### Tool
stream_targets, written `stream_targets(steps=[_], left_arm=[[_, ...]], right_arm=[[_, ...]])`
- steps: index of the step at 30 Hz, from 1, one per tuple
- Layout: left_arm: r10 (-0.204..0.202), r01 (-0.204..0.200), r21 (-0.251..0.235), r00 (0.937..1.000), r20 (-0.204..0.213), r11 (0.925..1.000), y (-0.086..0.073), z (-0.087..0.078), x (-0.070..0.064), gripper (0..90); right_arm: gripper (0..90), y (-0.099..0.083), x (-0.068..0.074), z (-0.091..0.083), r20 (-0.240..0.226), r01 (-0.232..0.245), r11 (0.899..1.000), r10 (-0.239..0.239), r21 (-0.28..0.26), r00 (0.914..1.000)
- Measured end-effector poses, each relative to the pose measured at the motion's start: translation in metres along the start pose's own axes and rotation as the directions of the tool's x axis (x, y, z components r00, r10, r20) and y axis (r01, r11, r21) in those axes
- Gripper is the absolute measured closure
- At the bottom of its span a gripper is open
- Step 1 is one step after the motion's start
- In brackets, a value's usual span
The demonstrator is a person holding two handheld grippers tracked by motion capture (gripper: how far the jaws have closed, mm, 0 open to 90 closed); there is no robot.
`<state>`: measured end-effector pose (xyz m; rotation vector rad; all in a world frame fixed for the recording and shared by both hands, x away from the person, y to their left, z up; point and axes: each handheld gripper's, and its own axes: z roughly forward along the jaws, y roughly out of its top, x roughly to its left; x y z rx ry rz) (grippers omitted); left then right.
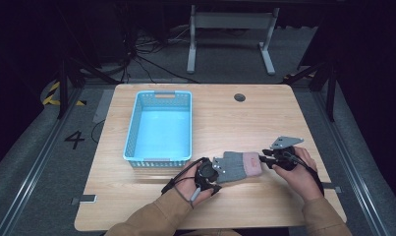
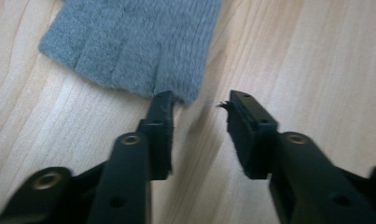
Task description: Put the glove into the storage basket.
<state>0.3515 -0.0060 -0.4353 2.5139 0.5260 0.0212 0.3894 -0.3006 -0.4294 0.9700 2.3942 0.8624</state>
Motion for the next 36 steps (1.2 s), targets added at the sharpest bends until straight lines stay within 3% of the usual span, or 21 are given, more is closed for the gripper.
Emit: stream_targets(steps=[2, 4, 6, 11, 13, 15, 19, 24, 27, 32, 36], left_arm=[[-0.002, 0.002, -0.047, 1.0, -0.001, 0.9989, 0.002, -0.01, -0.001, 53.0], [0.003, -0.003, -0.06, 1.0, -0.001, 0.9982, 0.004, -0.014, -0.002, 51.8], [0.006, -0.007, -0.091, 0.9999, -0.012, 0.9958, 0.01, -0.02, -0.002, 45.6], [-0.001, 0.0, -0.149, 1.0, -0.006, 0.9888, 0.028, -0.025, 0.002, 42.3], [-0.008, 0.004, -0.159, 0.9997, -0.021, 0.9873, 0.037, -0.022, 0.004, 37.9], [-0.001, -0.004, -0.157, 0.9994, -0.033, 0.9876, 0.045, -0.016, 0.007, 34.9], [-0.002, 0.003, -0.155, 1.0, 0.003, 0.988, 0.061, 0.002, 0.013, 32.1], [0.03, -0.034, -0.103, 0.9988, -0.038, 0.9941, 0.074, 0.026, 0.014, 29.1], [0.041, -0.046, -0.089, 0.9979, -0.05, 0.995, 0.078, 0.035, 0.014, 29.2], [0.039, -0.045, -0.068, 0.9953, -0.088, 0.9967, 0.079, 0.046, 0.016, 26.2], [0.029, -0.035, -0.06, 0.9952, -0.094, 0.9976, 0.077, 0.048, 0.016, 23.6]], right_arm=[[66.8, -0.003, -0.006, -0.014, 0.007, -0.057, 0.998, 0.058, -0.021, 0.9983], [66.8, -0.004, -0.007, -0.017, 0.005, -0.075, 0.997, 0.075, -0.026, 0.9972], [64.5, -0.008, -0.012, -0.032, -0.012, -0.142, 0.989, 0.142, -0.03, 0.9899], [60.5, -0.011, -0.016, -0.045, -0.001, -0.184, 0.982, 0.184, -0.035, 0.9829], [59.0, -0.012, -0.018, -0.05, 0.007, -0.192, 0.98, 0.192, -0.043, 0.9813], [58.2, -0.013, -0.021, -0.055, 0.006, -0.21, 0.976, 0.211, -0.053, 0.9775], [57.5, -0.016, -0.026, -0.06, -0.002, -0.234, 0.97, 0.235, -0.064, 0.9721], [56.5, -0.019, -0.03, -0.064, -0.029, -0.253, 0.964, 0.251, -0.083, 0.9676], [55.7, -0.021, -0.031, -0.065, -0.045, -0.249, 0.962, 0.246, -0.112, 0.9683], [53.5, -0.021, -0.032, -0.064, -0.05, -0.246, 0.962, 0.241, -0.118, 0.9692], [52.8, -0.021, -0.031, -0.063, -0.049, -0.234, 0.965, 0.23, -0.121, 0.972]])
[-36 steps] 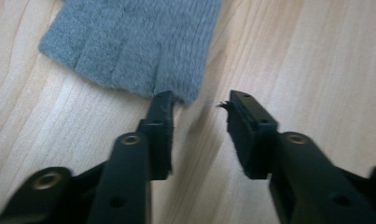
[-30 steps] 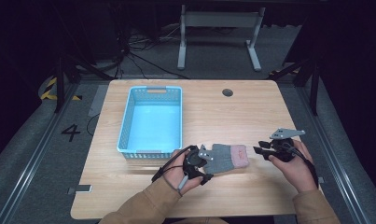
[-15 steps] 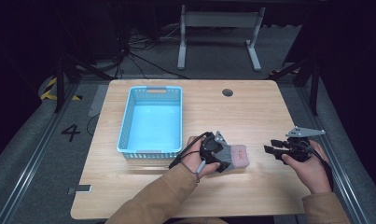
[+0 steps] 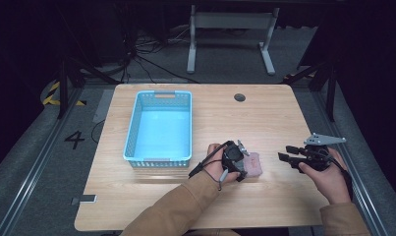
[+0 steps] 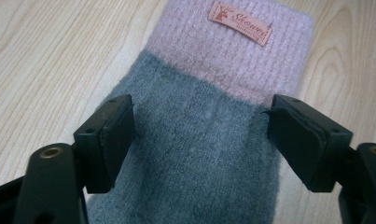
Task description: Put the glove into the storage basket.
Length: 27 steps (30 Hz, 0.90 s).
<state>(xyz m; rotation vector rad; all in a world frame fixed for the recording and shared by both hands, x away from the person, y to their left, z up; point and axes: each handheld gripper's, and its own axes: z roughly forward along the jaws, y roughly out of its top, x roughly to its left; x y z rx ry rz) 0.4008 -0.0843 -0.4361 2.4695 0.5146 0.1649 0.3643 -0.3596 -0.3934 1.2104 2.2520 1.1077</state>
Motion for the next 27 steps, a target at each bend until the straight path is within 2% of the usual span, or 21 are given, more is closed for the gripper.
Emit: stream_targets(steps=[2, 6, 15, 22, 23, 24, 27], left_arm=[[-0.004, 0.005, 0.02, 1.0, -0.002, 0.9998, -0.0009, 0.0037, 0.0009, 21.1], [-0.032, 0.032, 0.019, 0.9994, 0.009, 0.9993, -0.003, 0.0077, 0.0033, 18.2], [-0.029, 0.029, 0.036, 0.9996, 0.003, 0.9989, -0.0035, 0.0096, -0.0003, 17.8], [-0.066, 0.065, 0.053, 0.9978, 0.008, 0.9965, -0.0046, 0.0058, -0.0012, 30.2], [-0.064, 0.064, 0.054, 0.9979, 0.007, 0.9965, -0.0047, 0.0048, -0.0019, 39.3], [-0.064, 0.064, 0.061, 0.9979, 0.01, 0.9961, -0.0045, 0.0036, -0.0029, 39.3], [-0.057, 0.056, 0.072, 0.9982, 0.016, 0.9958, -0.005, 0.0004, -0.0059, 52.2]], right_arm=[[52.9, 0.0001, -0.0001, -0.0003, 0.004, 0.002, 1.0, -0.002, -0.004, 1.0], [52.5, 0.0003, 0.0003, -0.0007, -0.001, 0.002, 1.0, -0.002, -0.009, 1.0], [51.8, -0.0002, 0.0007, 0.0033, 0.021, 0.009, 1.0, -0.009, 0.0, 0.9997], [51.7, -0.0009, 0.0006, 0.0042, 0.025, 0.007, 1.0, -0.007, 0.004, 0.9997], [51.7, -0.0011, 0.0002, 0.0037, 0.028, 0.003, 1.0, -0.003, 0.004, 0.9996], [51.7, -0.0011, 0.0002, 0.0037, 0.028, 0.003, 1.0, -0.003, 0.004, 0.9996], [51.7, -0.0012, -0.0001, 0.0035, 0.028, 0.003, 1.0, -0.003, 0.004, 0.9996]])
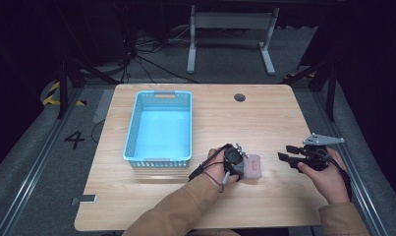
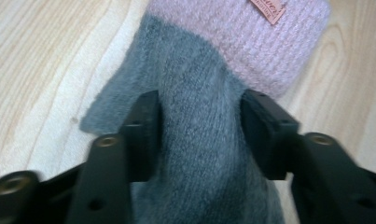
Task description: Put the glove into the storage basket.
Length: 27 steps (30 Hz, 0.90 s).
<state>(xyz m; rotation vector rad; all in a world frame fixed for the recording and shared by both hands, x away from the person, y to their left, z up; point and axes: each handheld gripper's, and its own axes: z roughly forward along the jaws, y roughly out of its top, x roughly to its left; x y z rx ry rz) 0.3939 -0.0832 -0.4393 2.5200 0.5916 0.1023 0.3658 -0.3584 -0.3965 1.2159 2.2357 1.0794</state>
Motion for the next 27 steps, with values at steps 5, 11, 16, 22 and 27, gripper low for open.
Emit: stream_targets(steps=[5, 11, 16, 22, 27], left_arm=[[-0.012, 0.012, -0.004, 0.9999, 0.007, 0.9999, -0.005, -0.003, -0.001, 63.0], [-0.021, 0.021, 0.003, 0.9997, 0.007, 0.9998, -0.007, -0.01, 0.001, 67.6], [-0.019, 0.019, -0.015, 0.9998, 0.002, 0.9997, -0.008, -0.022, 0.001, 68.0], [-0.011, 0.011, -0.048, 0.9999, -0.007, 0.9988, -0.006, -0.048, 0.005, 67.8], [0.029, -0.03, -0.06, 0.9994, -0.019, 0.9977, -0.008, -0.068, 0.008, 67.7]], right_arm=[[51.8, 0.001, 0.0, 0.001, -0.003, 0.003, 1.0, -0.003, -0.002, 1.0], [52.1, 0.005, -0.001, 0.005, -0.009, 0.007, 1.0, -0.007, -0.001, 0.9999], [52.1, 0.009, -0.001, 0.01, -0.019, 0.013, 1.0, -0.013, -0.006, 0.9997], [52.0, 0.016, -0.002, 0.018, -0.029, 0.021, 1.0, -0.022, -0.005, 0.9993], [51.8, 0.02, -0.003, 0.025, -0.038, 0.029, 1.0, -0.029, -0.005, 0.9988]])
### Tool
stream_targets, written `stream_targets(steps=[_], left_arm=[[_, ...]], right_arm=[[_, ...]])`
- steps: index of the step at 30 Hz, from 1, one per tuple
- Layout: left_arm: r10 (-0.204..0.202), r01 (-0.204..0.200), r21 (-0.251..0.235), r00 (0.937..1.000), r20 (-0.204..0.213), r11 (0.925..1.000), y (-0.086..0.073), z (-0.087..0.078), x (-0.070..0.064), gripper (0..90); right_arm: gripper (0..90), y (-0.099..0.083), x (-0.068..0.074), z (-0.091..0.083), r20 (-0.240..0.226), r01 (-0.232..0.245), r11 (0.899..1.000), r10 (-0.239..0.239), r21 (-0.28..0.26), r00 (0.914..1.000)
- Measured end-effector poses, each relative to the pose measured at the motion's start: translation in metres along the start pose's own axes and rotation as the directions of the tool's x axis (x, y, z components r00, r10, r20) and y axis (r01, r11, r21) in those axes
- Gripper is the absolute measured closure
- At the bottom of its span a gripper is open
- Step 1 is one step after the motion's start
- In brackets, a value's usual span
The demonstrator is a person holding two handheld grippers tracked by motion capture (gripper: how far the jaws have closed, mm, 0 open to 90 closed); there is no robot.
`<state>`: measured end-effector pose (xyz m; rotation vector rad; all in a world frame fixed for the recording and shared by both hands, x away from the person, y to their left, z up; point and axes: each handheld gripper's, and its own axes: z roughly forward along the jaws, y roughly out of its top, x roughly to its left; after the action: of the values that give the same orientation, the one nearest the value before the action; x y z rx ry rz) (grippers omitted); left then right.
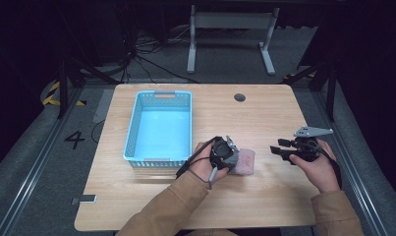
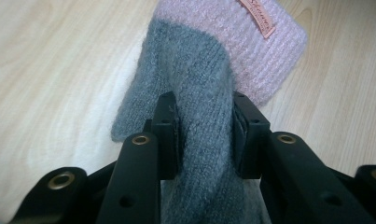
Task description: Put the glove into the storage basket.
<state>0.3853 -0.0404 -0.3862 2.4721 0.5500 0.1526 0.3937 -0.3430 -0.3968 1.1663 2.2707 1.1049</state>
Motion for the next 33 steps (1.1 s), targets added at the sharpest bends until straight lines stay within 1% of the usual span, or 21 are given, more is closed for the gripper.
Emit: stream_targets(steps=[2, 5, 6, 7, 8, 9, 12, 17, 19, 21, 24, 27, 29, 33], left_arm=[[-0.004, 0.004, -0.007, 1.0, 0.003, 1.0, -0.001, -0.01, 0.005, 67.7], [-0.018, 0.018, -0.03, 0.9998, -0.003, 0.9994, -0.002, -0.021, 0.01, 67.6], [-0.01, 0.009, -0.027, 0.9999, -0.012, 0.9996, -0.001, -0.027, 0.012, 67.6], [-0.008, 0.007, -0.031, 0.9998, -0.021, 0.9995, 0.0, -0.031, 0.013, 67.5], [-0.004, 0.003, -0.037, 0.9994, -0.035, 0.9993, 0.002, -0.038, 0.016, 67.5], [-0.001, 0.0, -0.038, 0.9993, -0.038, 0.9993, 0.002, -0.042, 0.017, 67.5], [-0.005, 0.002, -0.049, 0.9981, -0.061, 0.9988, 0.004, -0.054, 0.023, 67.5], [-0.012, 0.006, -0.069, 0.9967, -0.08, 0.9976, 0.002, -0.072, 0.036, 67.4], [-0.016, 0.009, -0.082, 0.9958, -0.09, 0.9966, 0.0, -0.079, 0.041, 67.3], [-0.032, 0.021, -0.106, 0.9942, -0.103, 0.9941, -0.004, -0.085, 0.047, 67.3], [-0.038, 0.025, -0.116, 0.9934, -0.109, 0.993, -0.009, -0.092, 0.054, 67.2], [-0.038, 0.024, -0.115, 0.9921, -0.12, 0.9931, -0.014, -0.098, 0.062, 67.2], [-0.042, 0.026, -0.109, 0.9884, -0.146, 0.9937, -0.02, -0.102, 0.07, 67.2], [-0.059, 0.041, -0.108, 0.984, -0.168, 0.9933, -0.03, -0.108, 0.085, 67.3]], right_arm=[[51.7, 0.003, 0.001, 0.003, -0.007, 0.015, 1.0, -0.015, -0.006, 0.9999], [51.7, 0.005, 0.002, 0.007, -0.01, 0.022, 1.0, -0.022, -0.006, 0.9997], [51.7, 0.006, 0.002, 0.008, -0.011, 0.021, 1.0, -0.022, -0.009, 0.9997], [51.6, 0.007, 0.003, 0.009, -0.017, 0.022, 1.0, -0.023, -0.007, 0.9996], [51.7, 0.007, 0.003, 0.01, -0.015, 0.023, 1.0, -0.023, -0.005, 0.9996], [51.6, 0.008, 0.003, 0.011, -0.015, 0.025, 1.0, -0.025, -0.006, 0.9996], [51.6, 0.01, 0.004, 0.013, -0.021, 0.031, 1.0, -0.031, -0.007, 0.9993], [51.5, 0.008, 0.006, 0.016, -0.027, 0.034, 0.999, -0.034, 0.001, 0.9991], [51.2, 0.007, 0.005, 0.015, -0.025, 0.028, 1.0, -0.028, 0.003, 0.9993], [50.4, 0.006, 0.005, 0.015, -0.027, 0.023, 1.0, -0.023, 0.001, 0.9994], [50.0, 0.004, 0.005, 0.014, -0.023, 0.016, 1.0, -0.015, 0.002, 0.9996], [50.1, 0.002, 0.005, 0.013, -0.019, 0.014, 1.0, -0.014, 0.007, 0.9997], [50.0, 0.0, 0.005, 0.012, -0.015, 0.013, 1.0, -0.013, 0.011, 0.9998], [50.1, -0.003, 0.005, 0.012, -0.013, 0.009, 1.0, -0.009, 0.017, 0.9999]])
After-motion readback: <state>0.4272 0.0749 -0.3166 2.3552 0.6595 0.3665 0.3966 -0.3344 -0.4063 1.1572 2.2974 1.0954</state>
